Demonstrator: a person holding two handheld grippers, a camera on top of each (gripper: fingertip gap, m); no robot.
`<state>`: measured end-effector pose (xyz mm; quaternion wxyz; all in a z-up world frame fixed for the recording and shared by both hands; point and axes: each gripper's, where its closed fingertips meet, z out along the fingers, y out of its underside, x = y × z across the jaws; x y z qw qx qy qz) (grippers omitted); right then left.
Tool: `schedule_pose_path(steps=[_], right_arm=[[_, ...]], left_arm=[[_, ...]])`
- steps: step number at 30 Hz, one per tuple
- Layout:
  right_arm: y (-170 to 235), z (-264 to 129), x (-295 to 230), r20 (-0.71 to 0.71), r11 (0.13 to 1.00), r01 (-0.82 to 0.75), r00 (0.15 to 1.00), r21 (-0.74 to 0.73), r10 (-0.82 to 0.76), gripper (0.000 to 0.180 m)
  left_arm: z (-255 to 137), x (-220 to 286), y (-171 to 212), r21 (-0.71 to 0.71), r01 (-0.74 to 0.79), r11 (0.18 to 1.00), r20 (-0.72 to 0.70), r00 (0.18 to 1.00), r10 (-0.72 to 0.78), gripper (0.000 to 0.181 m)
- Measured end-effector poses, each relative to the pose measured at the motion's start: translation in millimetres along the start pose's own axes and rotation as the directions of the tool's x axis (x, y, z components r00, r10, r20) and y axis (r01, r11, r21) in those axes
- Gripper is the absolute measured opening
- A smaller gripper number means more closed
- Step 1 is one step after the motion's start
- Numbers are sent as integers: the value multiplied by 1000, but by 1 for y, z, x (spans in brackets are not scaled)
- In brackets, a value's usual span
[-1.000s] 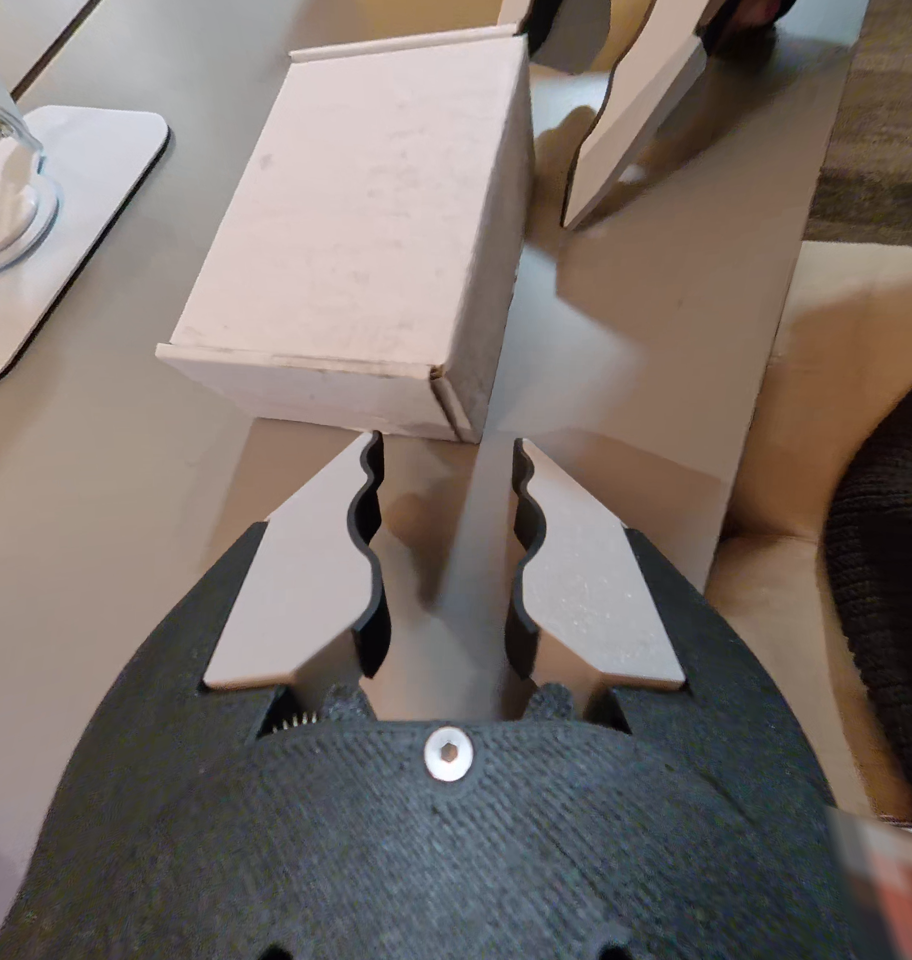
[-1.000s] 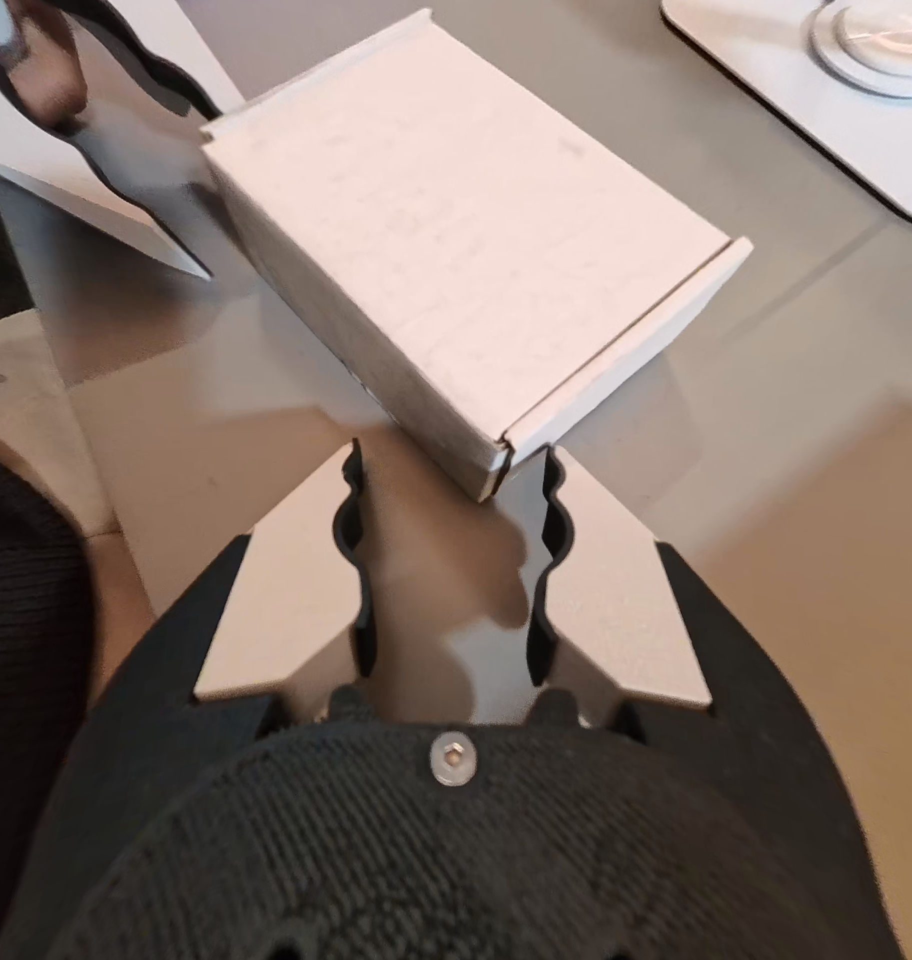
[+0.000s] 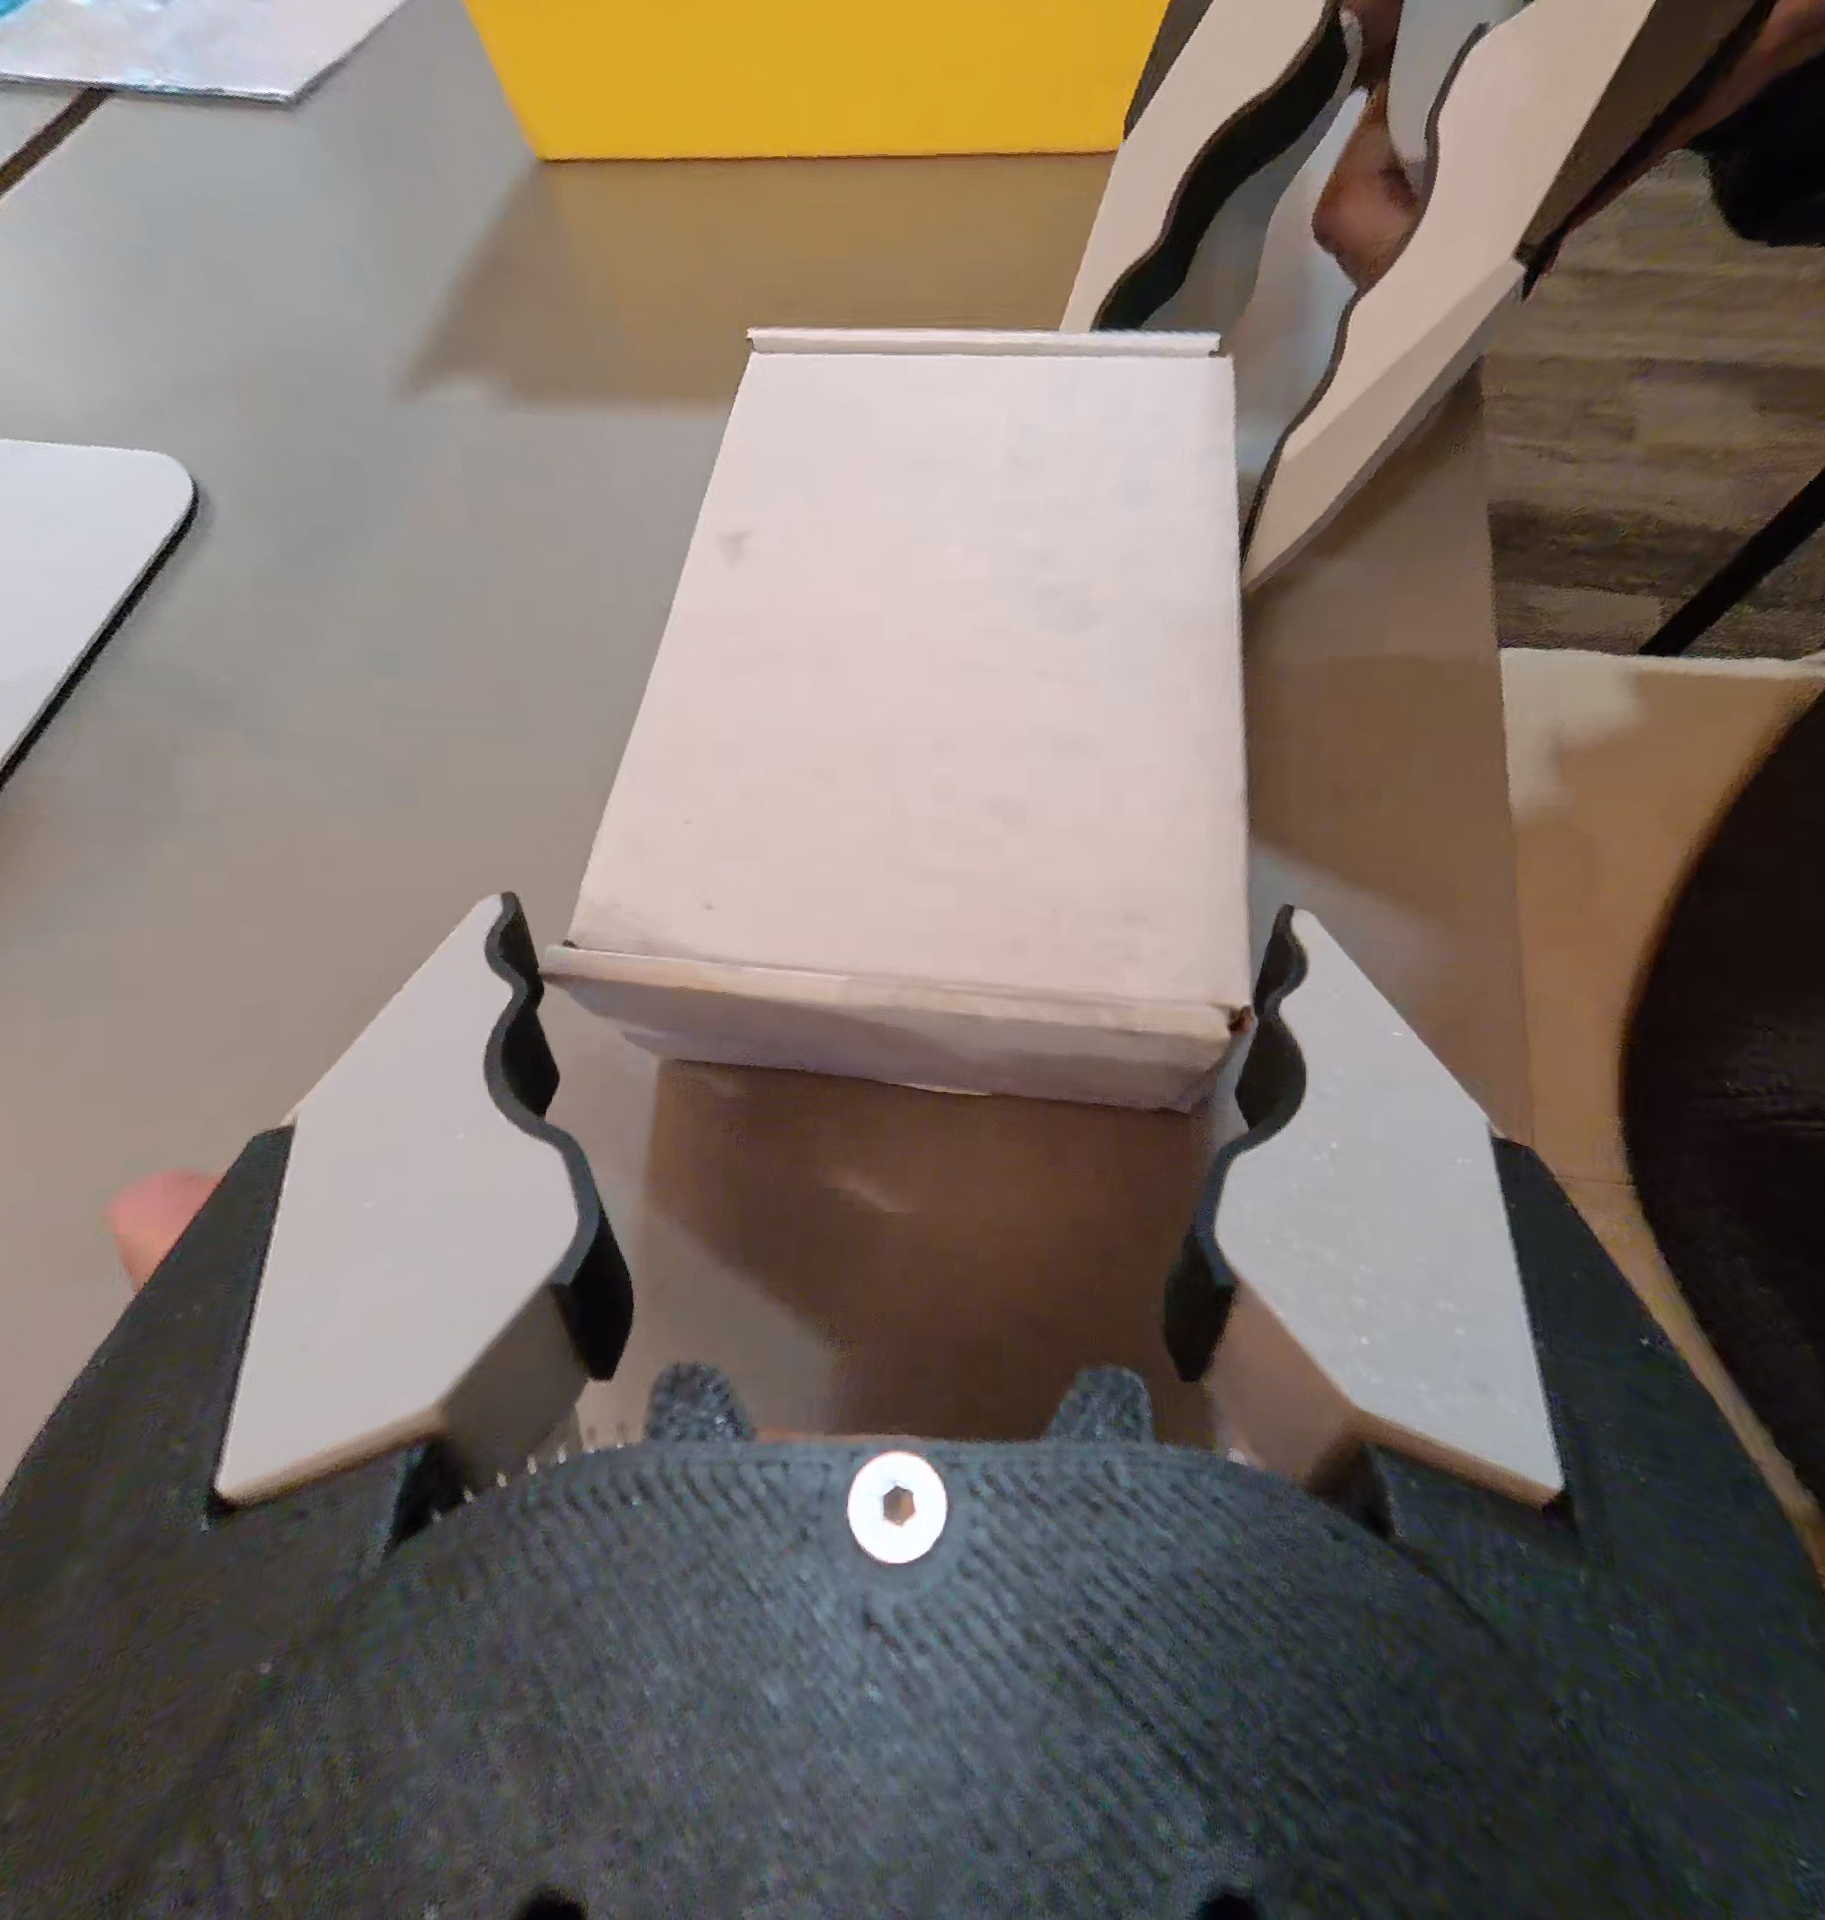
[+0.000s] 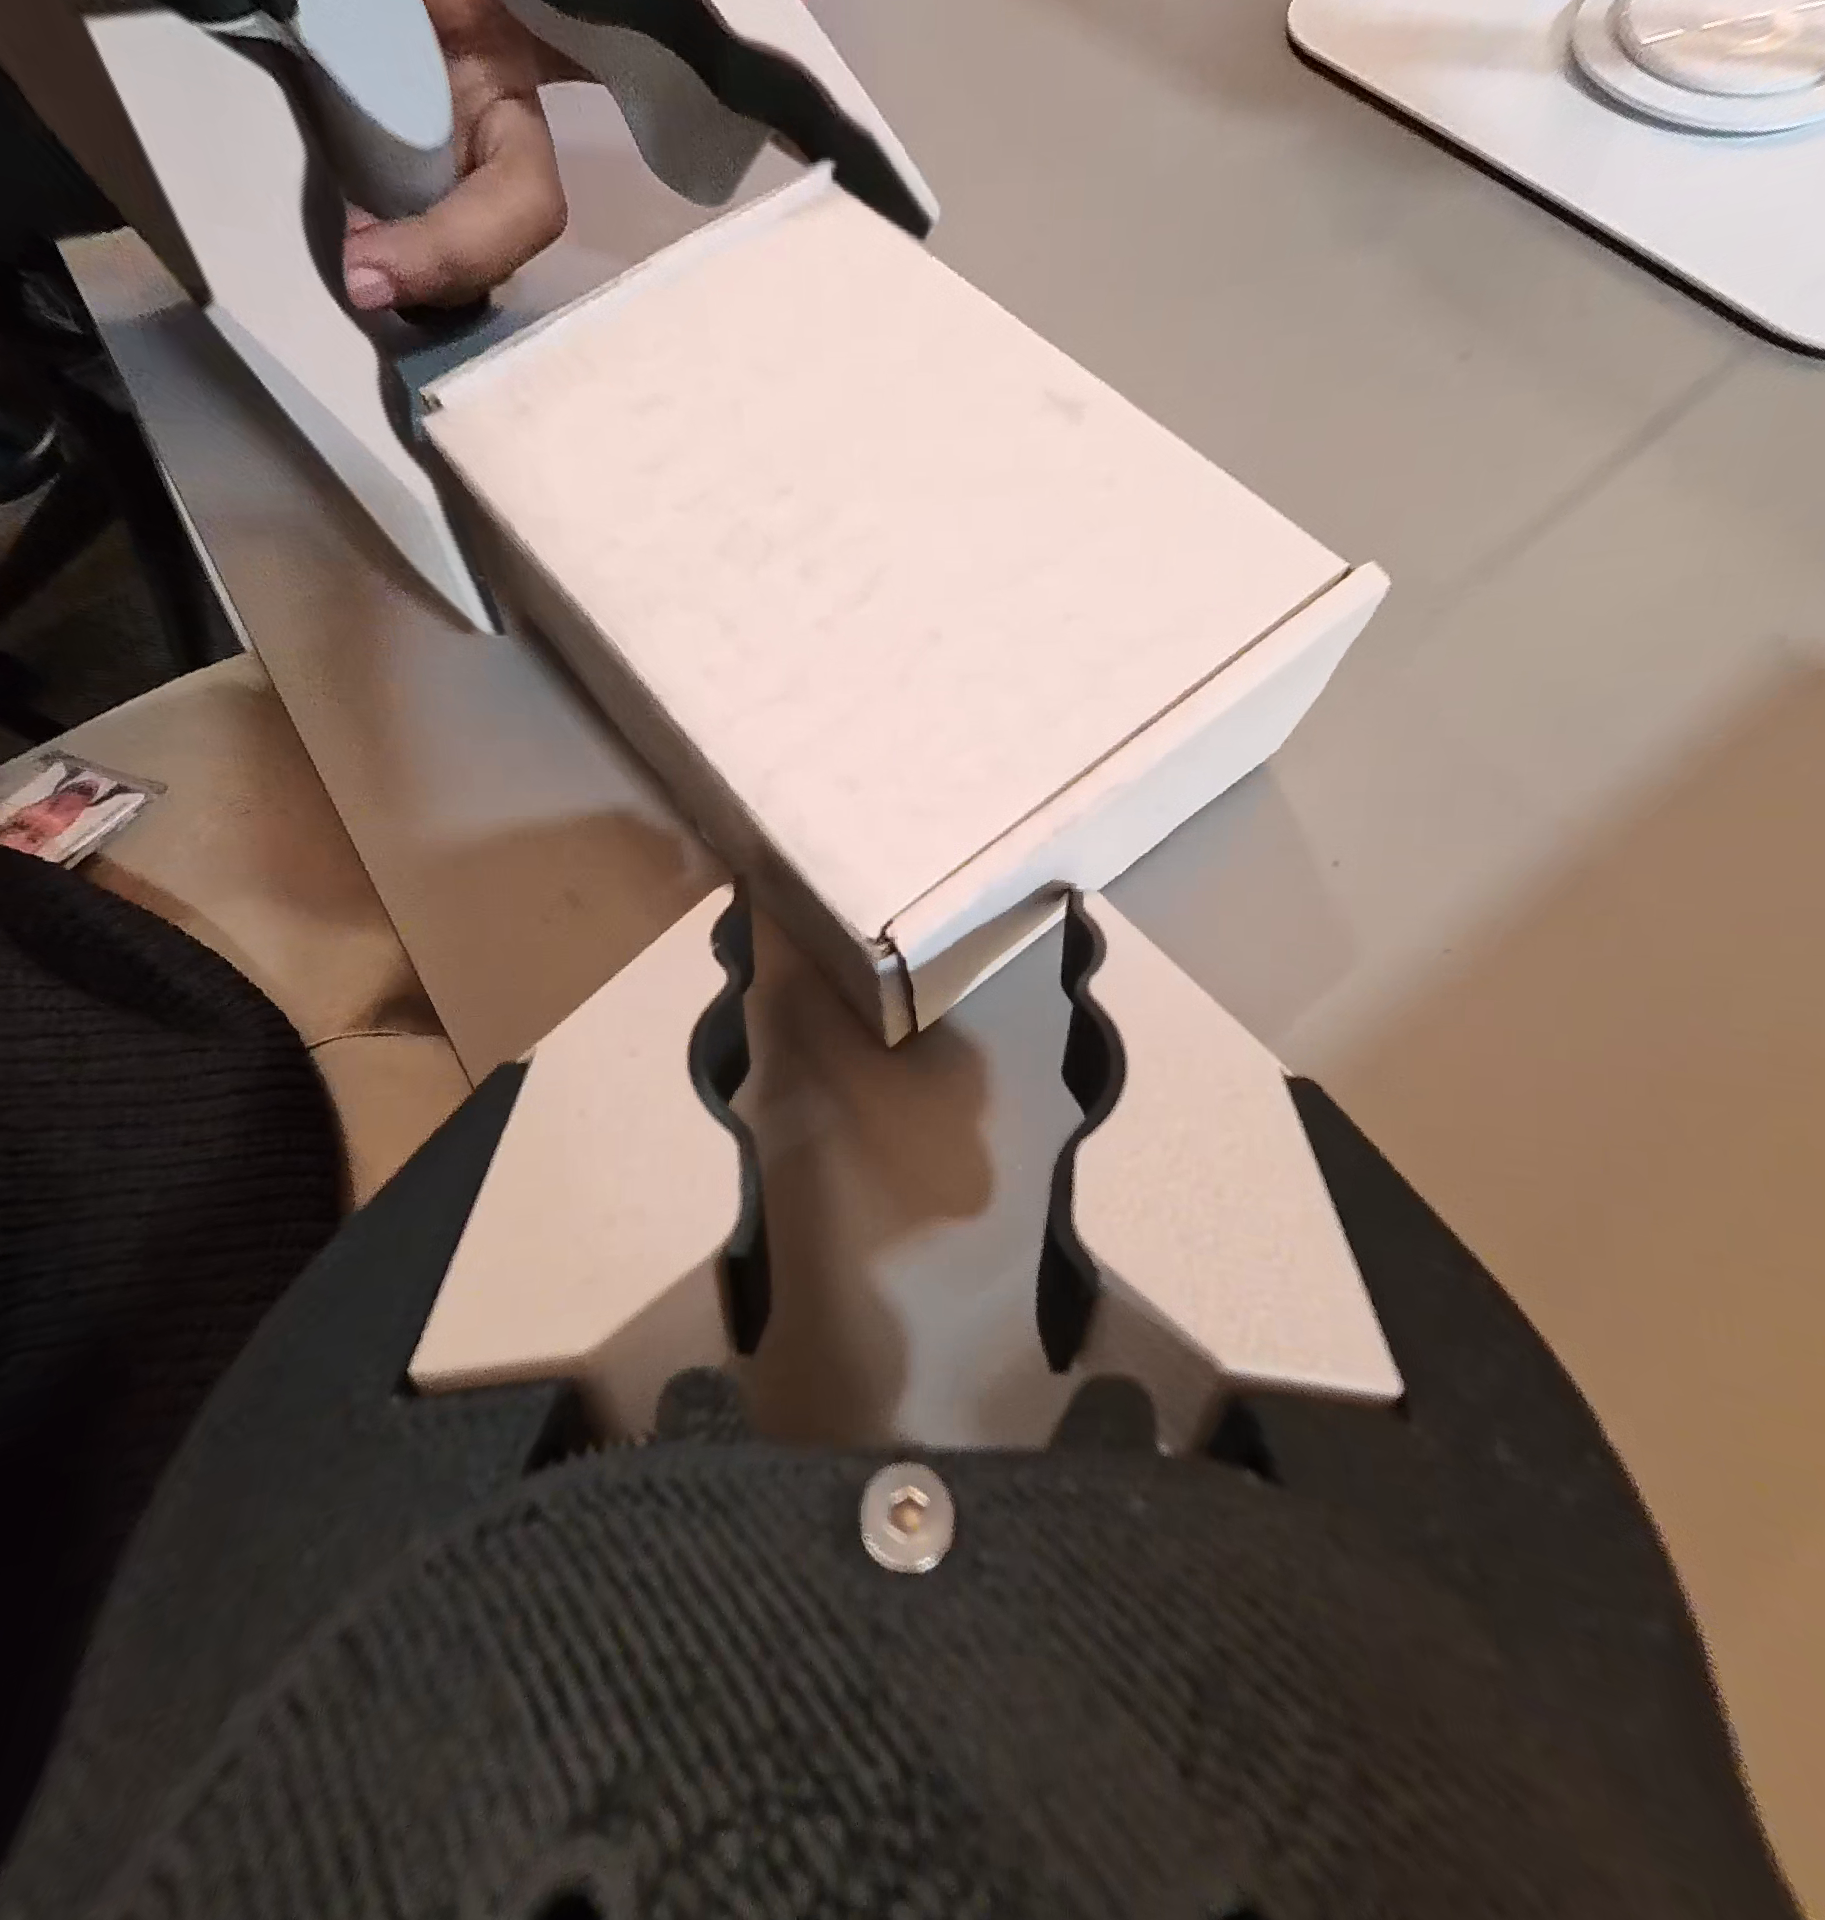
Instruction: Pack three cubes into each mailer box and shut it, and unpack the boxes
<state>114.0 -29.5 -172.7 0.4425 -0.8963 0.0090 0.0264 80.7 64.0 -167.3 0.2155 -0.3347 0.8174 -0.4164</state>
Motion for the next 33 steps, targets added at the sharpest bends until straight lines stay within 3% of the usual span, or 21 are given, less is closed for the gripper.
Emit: schedule_pose_path(steps=[5, 8, 12, 15, 20, 22, 27, 29, 33], right_arm=[[-12, -7, 8, -56, 998, 25, 998, 61, -22, 70], [-36, -26, 18, -242, 965, 234, 950, 123, -199, 78], [-65, -39, -6, -445, 777, 627, 713, 57, -542, 81], [-63, -18, -20, -458, 578, 802, 461, -152, -760, 86], [-59, 18, -18, -360, 377, 845, 241, -380, -902, 90], [-58, 25, -14, -317, 315, 847, 187, -427, -930, 62], [-75, 8, -2, -368, 319, 831, 150, -457, -918, 60], [-89, -15, 14, -418, 300, 817, 80, -493, -905, 60], [-114, -81, 60, -523, 368, 755, 39, -543, -851, 60]], left_arm=[[1, -3, 1, -11, 12, 1000, 24, 1000, -12, 133], [-3, -3, -6, 3, 157, 988, -35, 987, -156, 133], [-4, -10, -12, 6, 326, 945, -39, 945, -325, 132], [-3, -13, -14, -19, 396, 918, -35, 917, -397, 132], [-1, -6, -18, -31, 416, 909, -59, 907, -417, 132], [-1, -3, -19, -31, 391, 920, -48, 919, -392, 132], [-22, -15, -40, 120, 391, 912, -10, 919, -393, 127], [-40, -26, -52, 209, 428, 880, -4, 900, -437, 125], [-65, -42, -53, 283, 444, 850, 29, 882, -470, 119]])
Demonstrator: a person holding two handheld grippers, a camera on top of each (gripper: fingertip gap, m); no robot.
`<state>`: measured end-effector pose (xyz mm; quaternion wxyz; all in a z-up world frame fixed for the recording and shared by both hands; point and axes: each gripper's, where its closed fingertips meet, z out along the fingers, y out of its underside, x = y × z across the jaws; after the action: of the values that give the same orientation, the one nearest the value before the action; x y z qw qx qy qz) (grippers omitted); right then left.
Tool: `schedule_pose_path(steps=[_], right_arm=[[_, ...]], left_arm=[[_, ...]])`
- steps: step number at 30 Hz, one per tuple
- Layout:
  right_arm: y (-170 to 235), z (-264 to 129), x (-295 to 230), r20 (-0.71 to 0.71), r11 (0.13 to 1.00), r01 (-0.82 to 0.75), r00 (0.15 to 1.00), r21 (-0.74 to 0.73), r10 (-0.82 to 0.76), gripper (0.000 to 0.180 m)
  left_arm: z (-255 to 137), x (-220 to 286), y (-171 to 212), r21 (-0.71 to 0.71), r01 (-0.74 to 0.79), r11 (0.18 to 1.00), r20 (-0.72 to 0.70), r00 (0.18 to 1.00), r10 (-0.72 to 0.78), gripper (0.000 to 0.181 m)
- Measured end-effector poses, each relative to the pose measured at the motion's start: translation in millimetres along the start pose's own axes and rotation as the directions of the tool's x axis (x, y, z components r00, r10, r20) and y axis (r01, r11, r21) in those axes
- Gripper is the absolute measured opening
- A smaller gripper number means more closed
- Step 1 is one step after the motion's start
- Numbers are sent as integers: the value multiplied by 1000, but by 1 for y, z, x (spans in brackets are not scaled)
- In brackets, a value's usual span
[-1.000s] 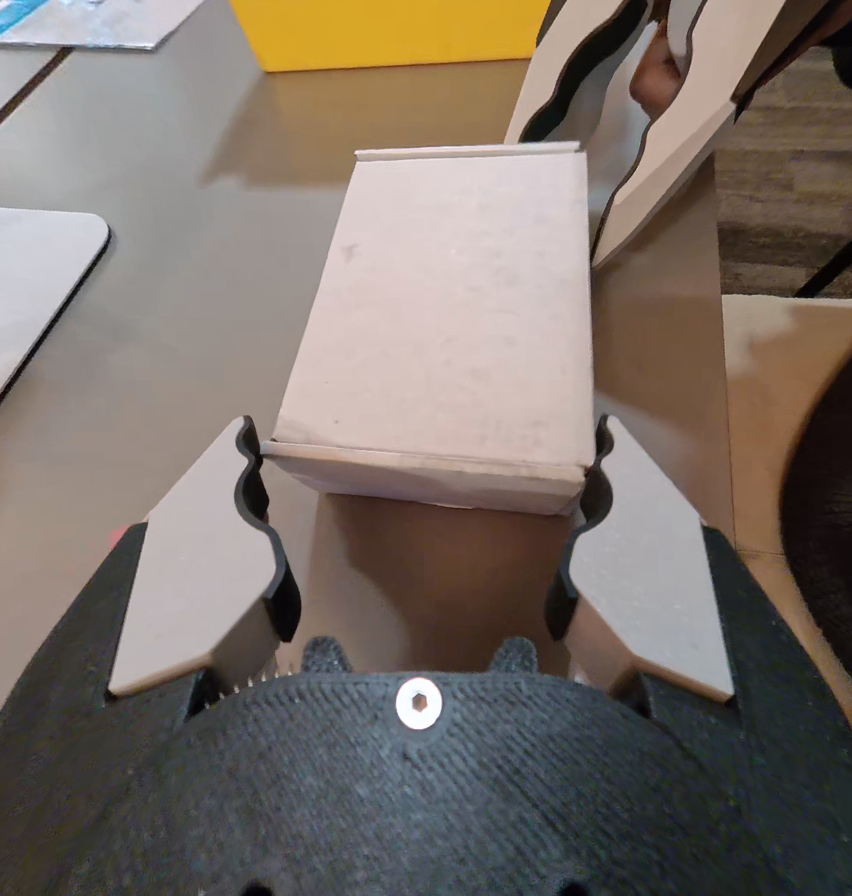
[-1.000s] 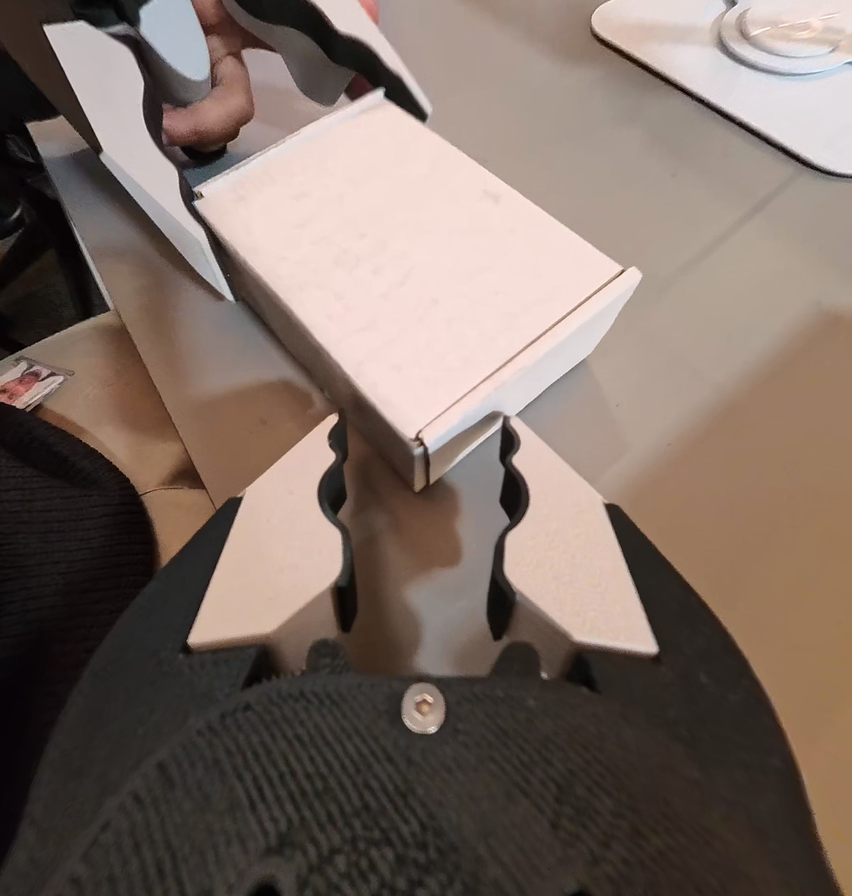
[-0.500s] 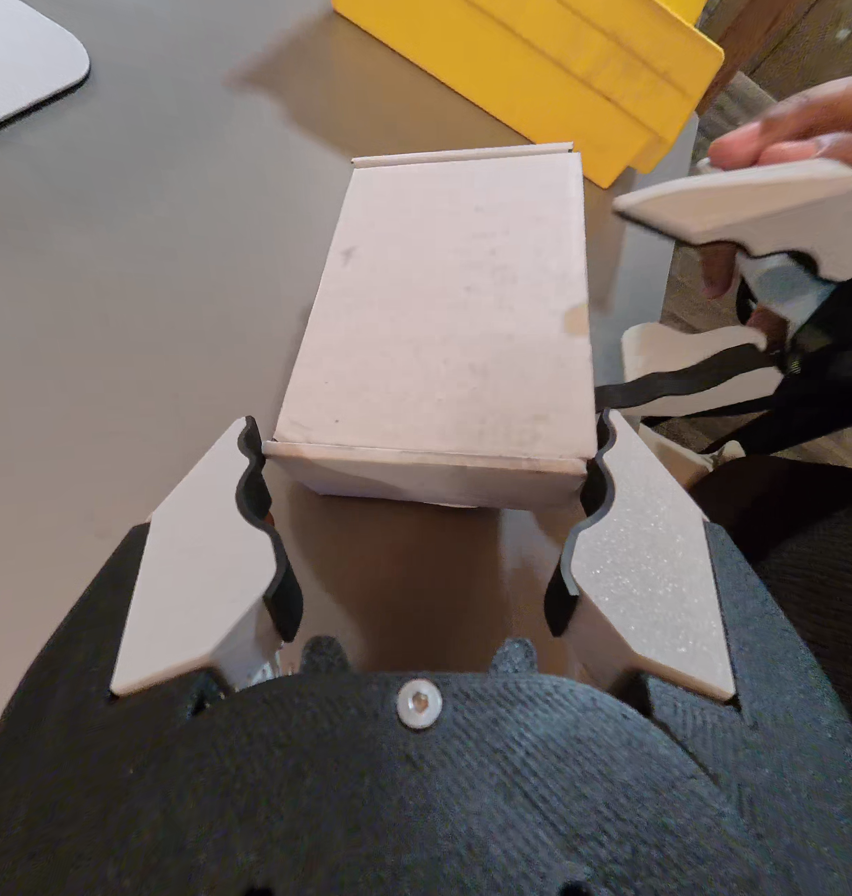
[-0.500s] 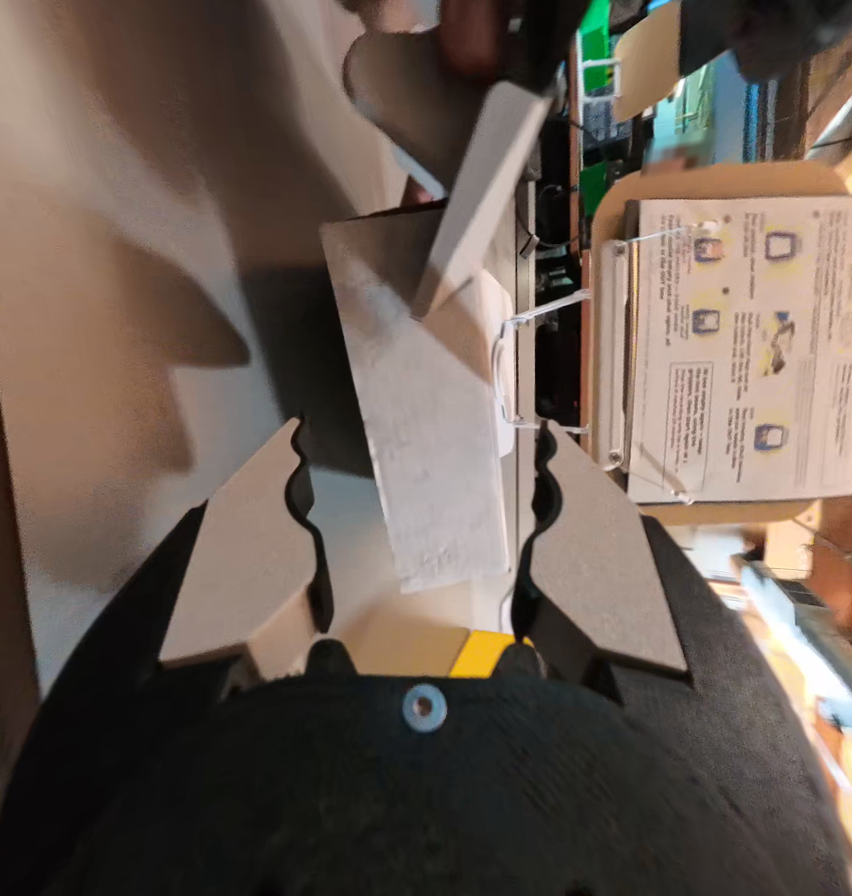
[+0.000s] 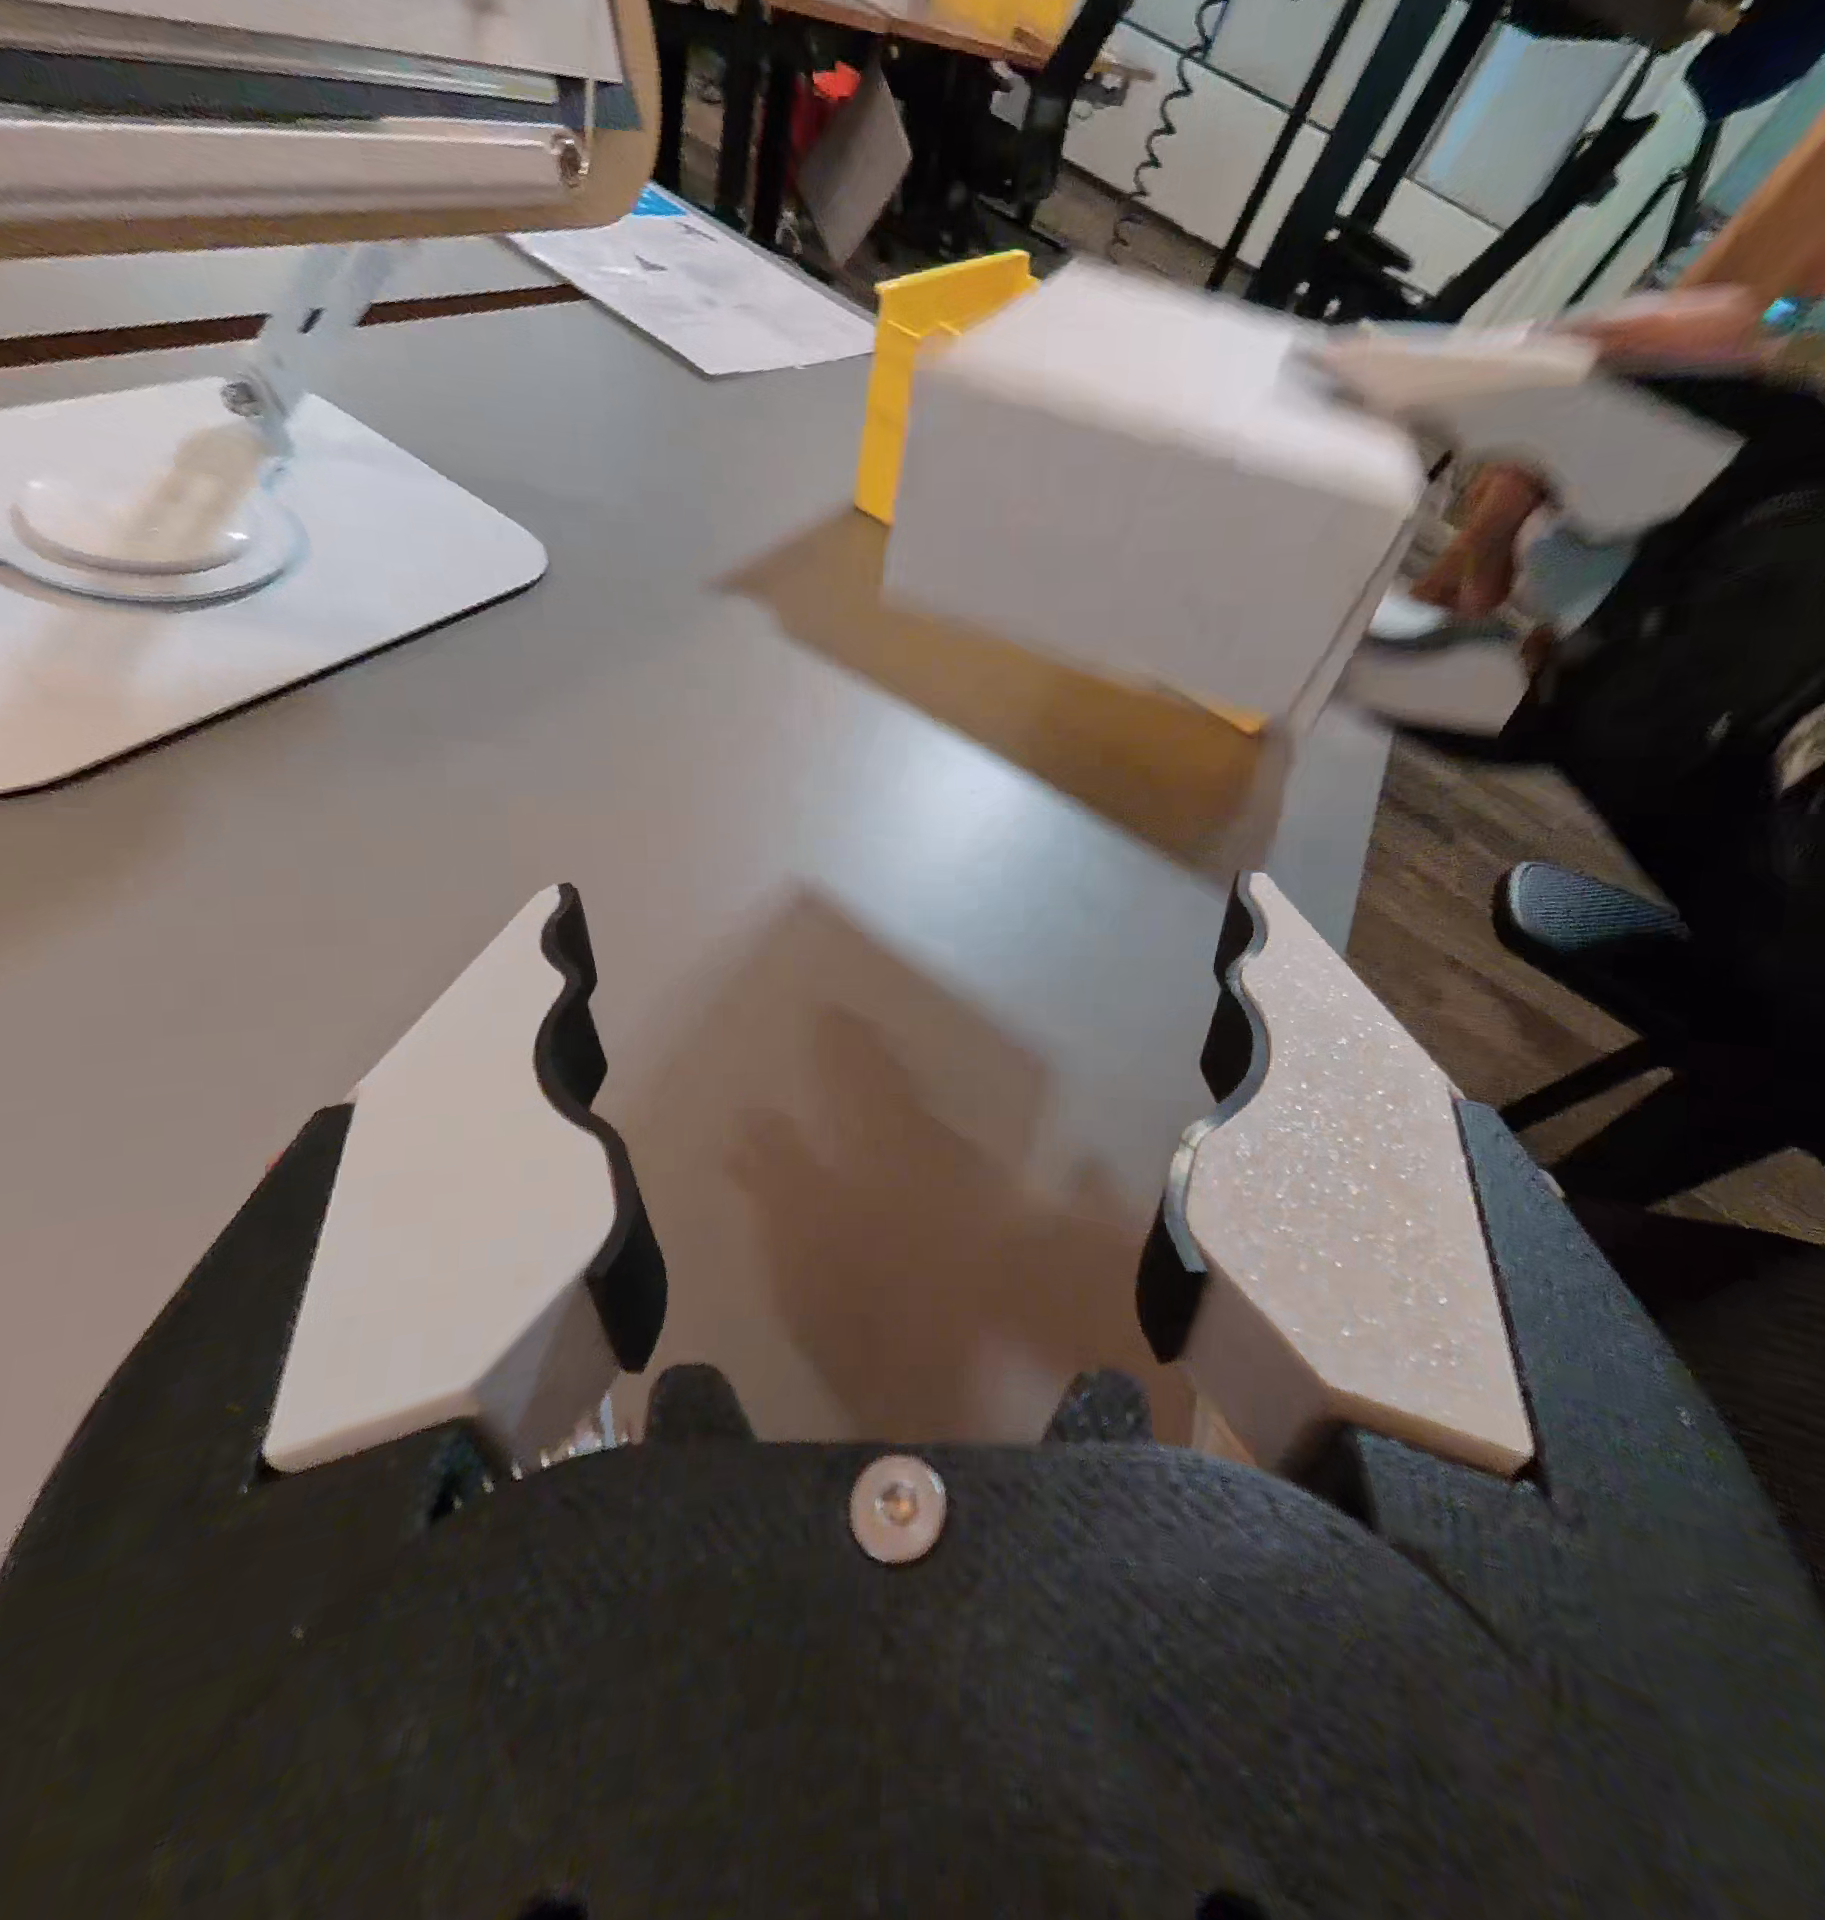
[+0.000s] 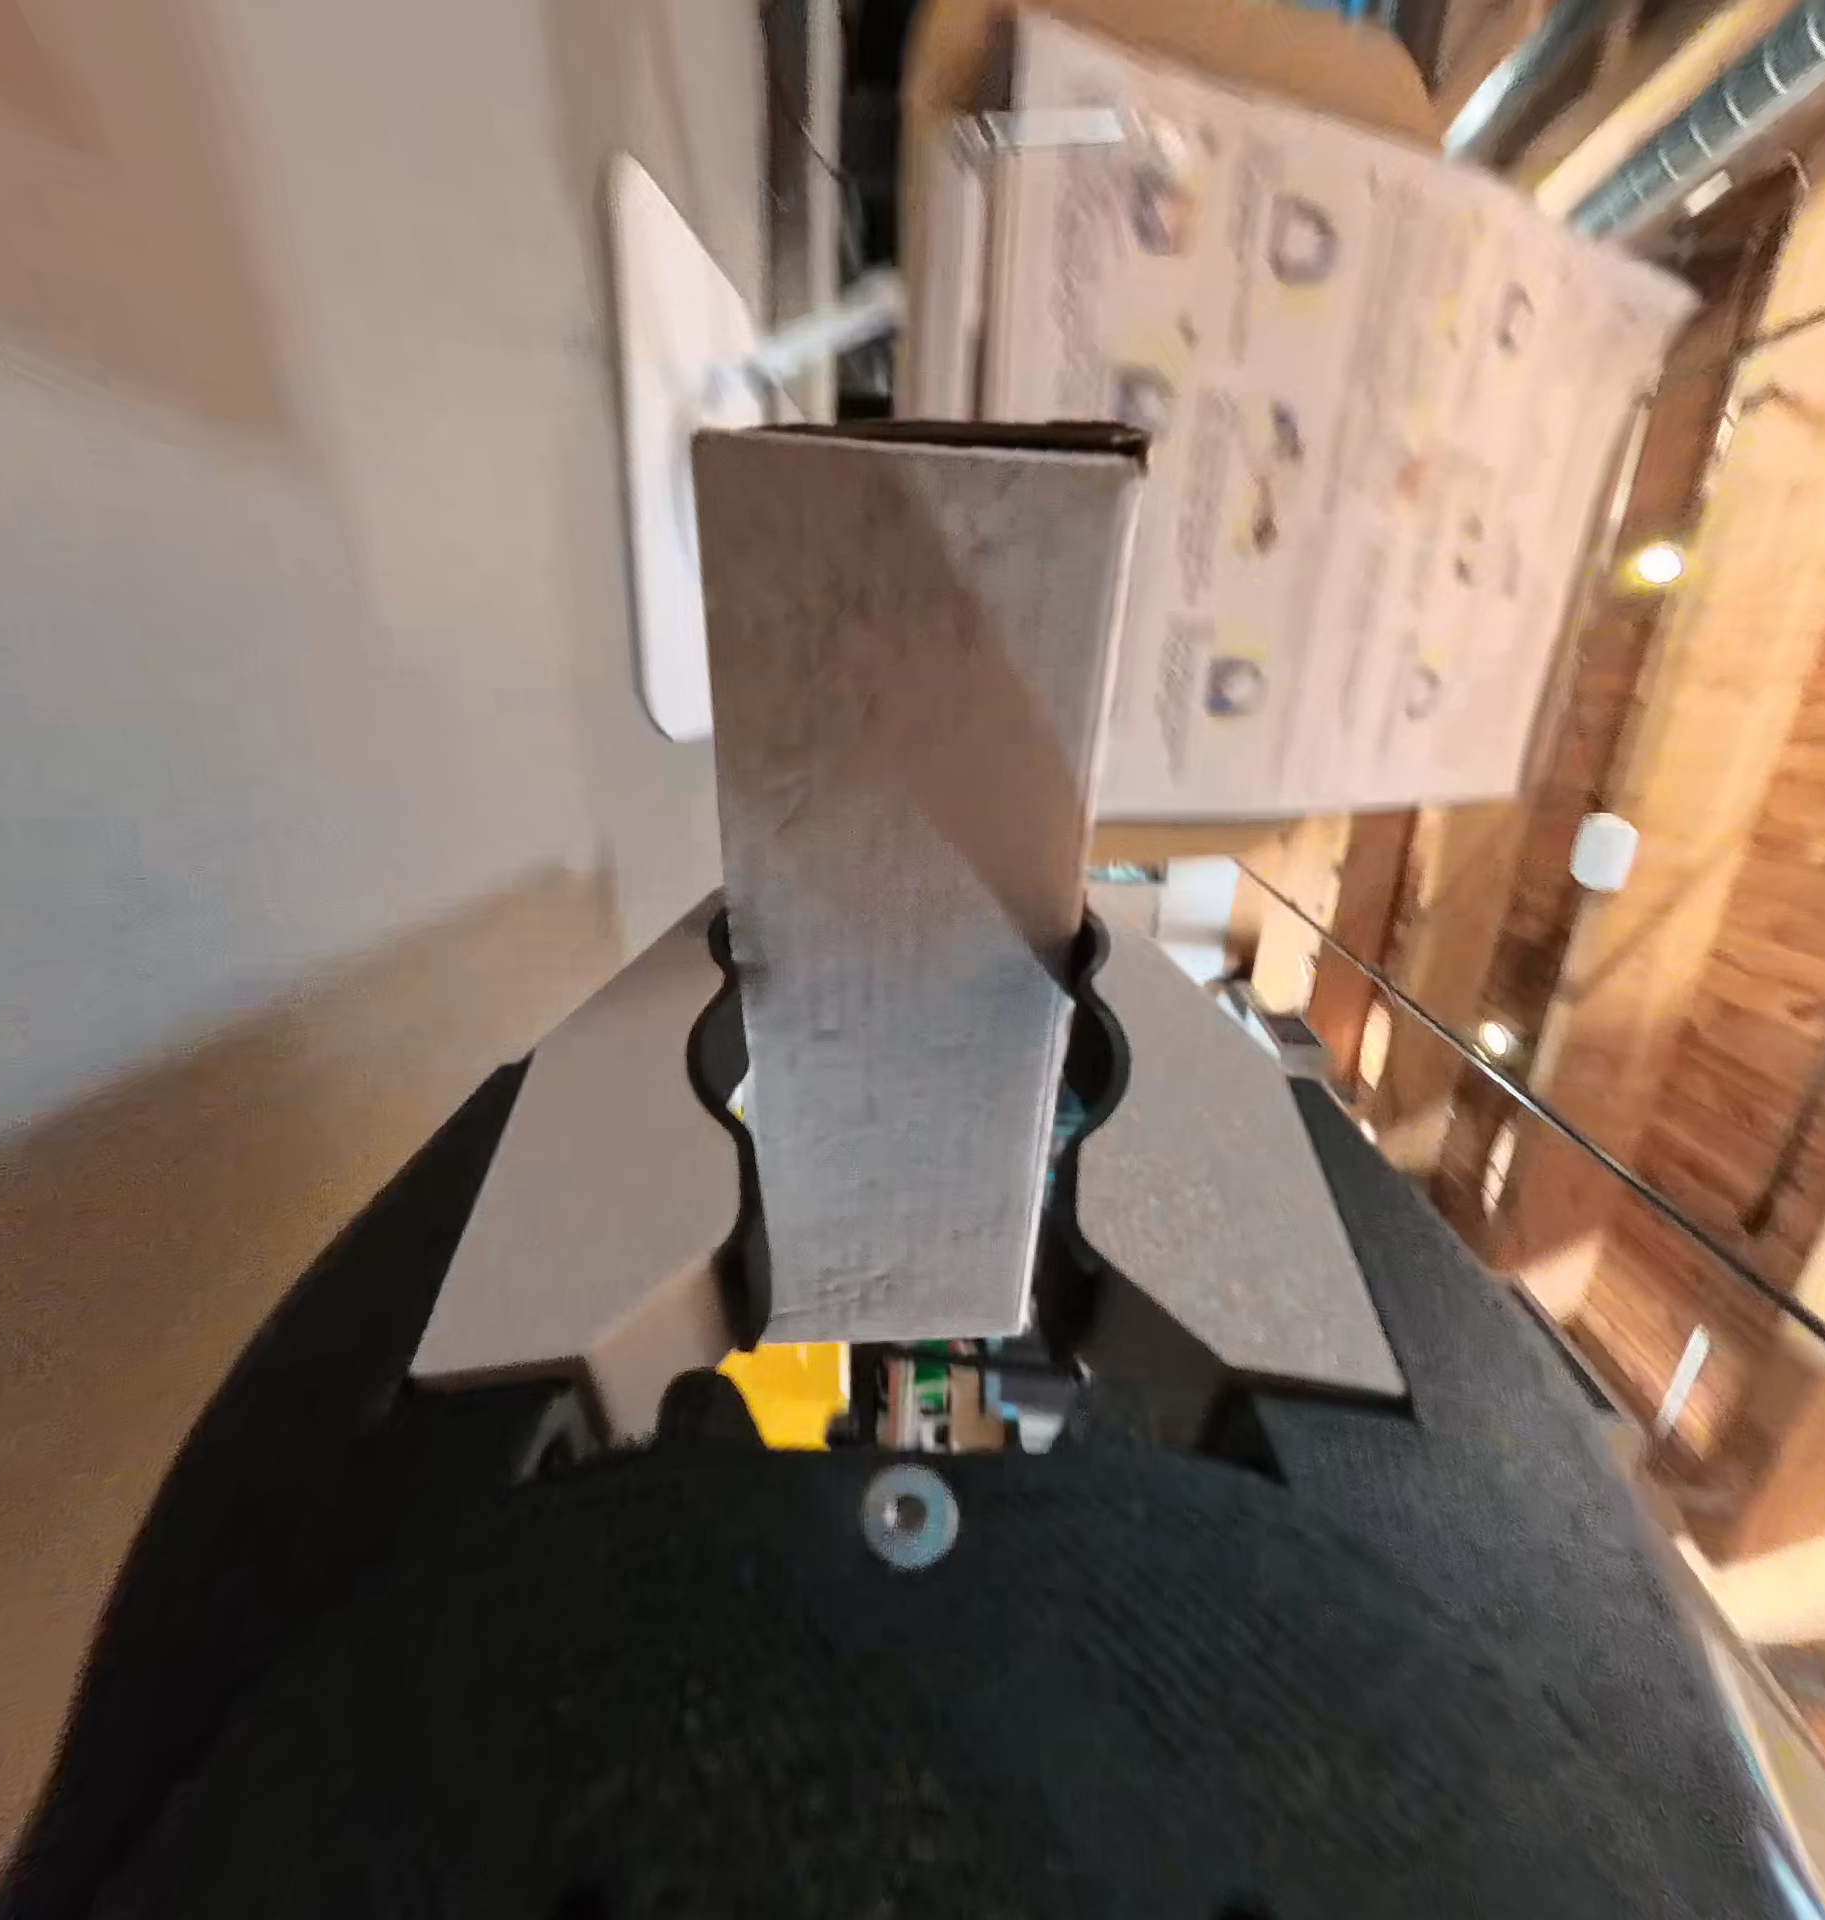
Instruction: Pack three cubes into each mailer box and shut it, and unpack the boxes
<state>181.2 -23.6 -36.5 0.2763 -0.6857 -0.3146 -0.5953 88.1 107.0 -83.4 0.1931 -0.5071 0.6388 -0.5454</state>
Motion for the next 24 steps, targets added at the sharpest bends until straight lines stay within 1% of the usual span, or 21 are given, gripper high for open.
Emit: schedule_pose_path(steps=[3, 5, 7, 9, 11, 12, 14, 16, 20, 24], right_arm=[[68, -4, 38, -58, 991, 20, 998, -130, -28, 60], [117, -5, 52, -60, 979, 23, 998, -205, -36, 60], [167, -3, 49, -14, 965, 23, 1000, -263, -28, 60], [213, -1, 34, 52, 950, 34, 998, -312, -19, 60], [250, 1, 14, 114, 937, 54, 993, -345, -15, 60], [261, 3, 2, 145, 937, 49, 989, -346, 1, 60], [271, 8, -22, 211, 945, 34, 977, -325, 37, 60], [270, 14, -43, 260, 959, 36, 965, -283, 41, 60], [267, 34, -66, 289, 974, 24, 956, -225, 43, 60], [270, 52, -86, 305, 979, 29, 952, -202, 35, 60]], left_arm=[[-1, -6, 10, -24, 7, 1000, 16, 1000, -7, 119], [3, -7, 15, -41, 13, 999, 17, 1000, -13, 119], [7, -6, 19, -58, 8, 998, 8, 1000, -7, 118], [10, -5, 23, -76, -1, 997, 3, 1000, 2, 118], [12, -4, 27, -91, -8, 996, -2, 1000, 8, 118], [13, -3, 29, -97, -10, 995, -6, 1000, 10, 118], [15, -3, 31, -99, -11, 995, -7, 1000, 11, 117], [18, -3, 32, -97, -4, 995, -11, 1000, 3, 116], [23, -1, 34, -95, 14, 995, -21, 1000, -16, 112], [29, 2, 40, -114, 12, 993, -25, 1000, -15, 112]])
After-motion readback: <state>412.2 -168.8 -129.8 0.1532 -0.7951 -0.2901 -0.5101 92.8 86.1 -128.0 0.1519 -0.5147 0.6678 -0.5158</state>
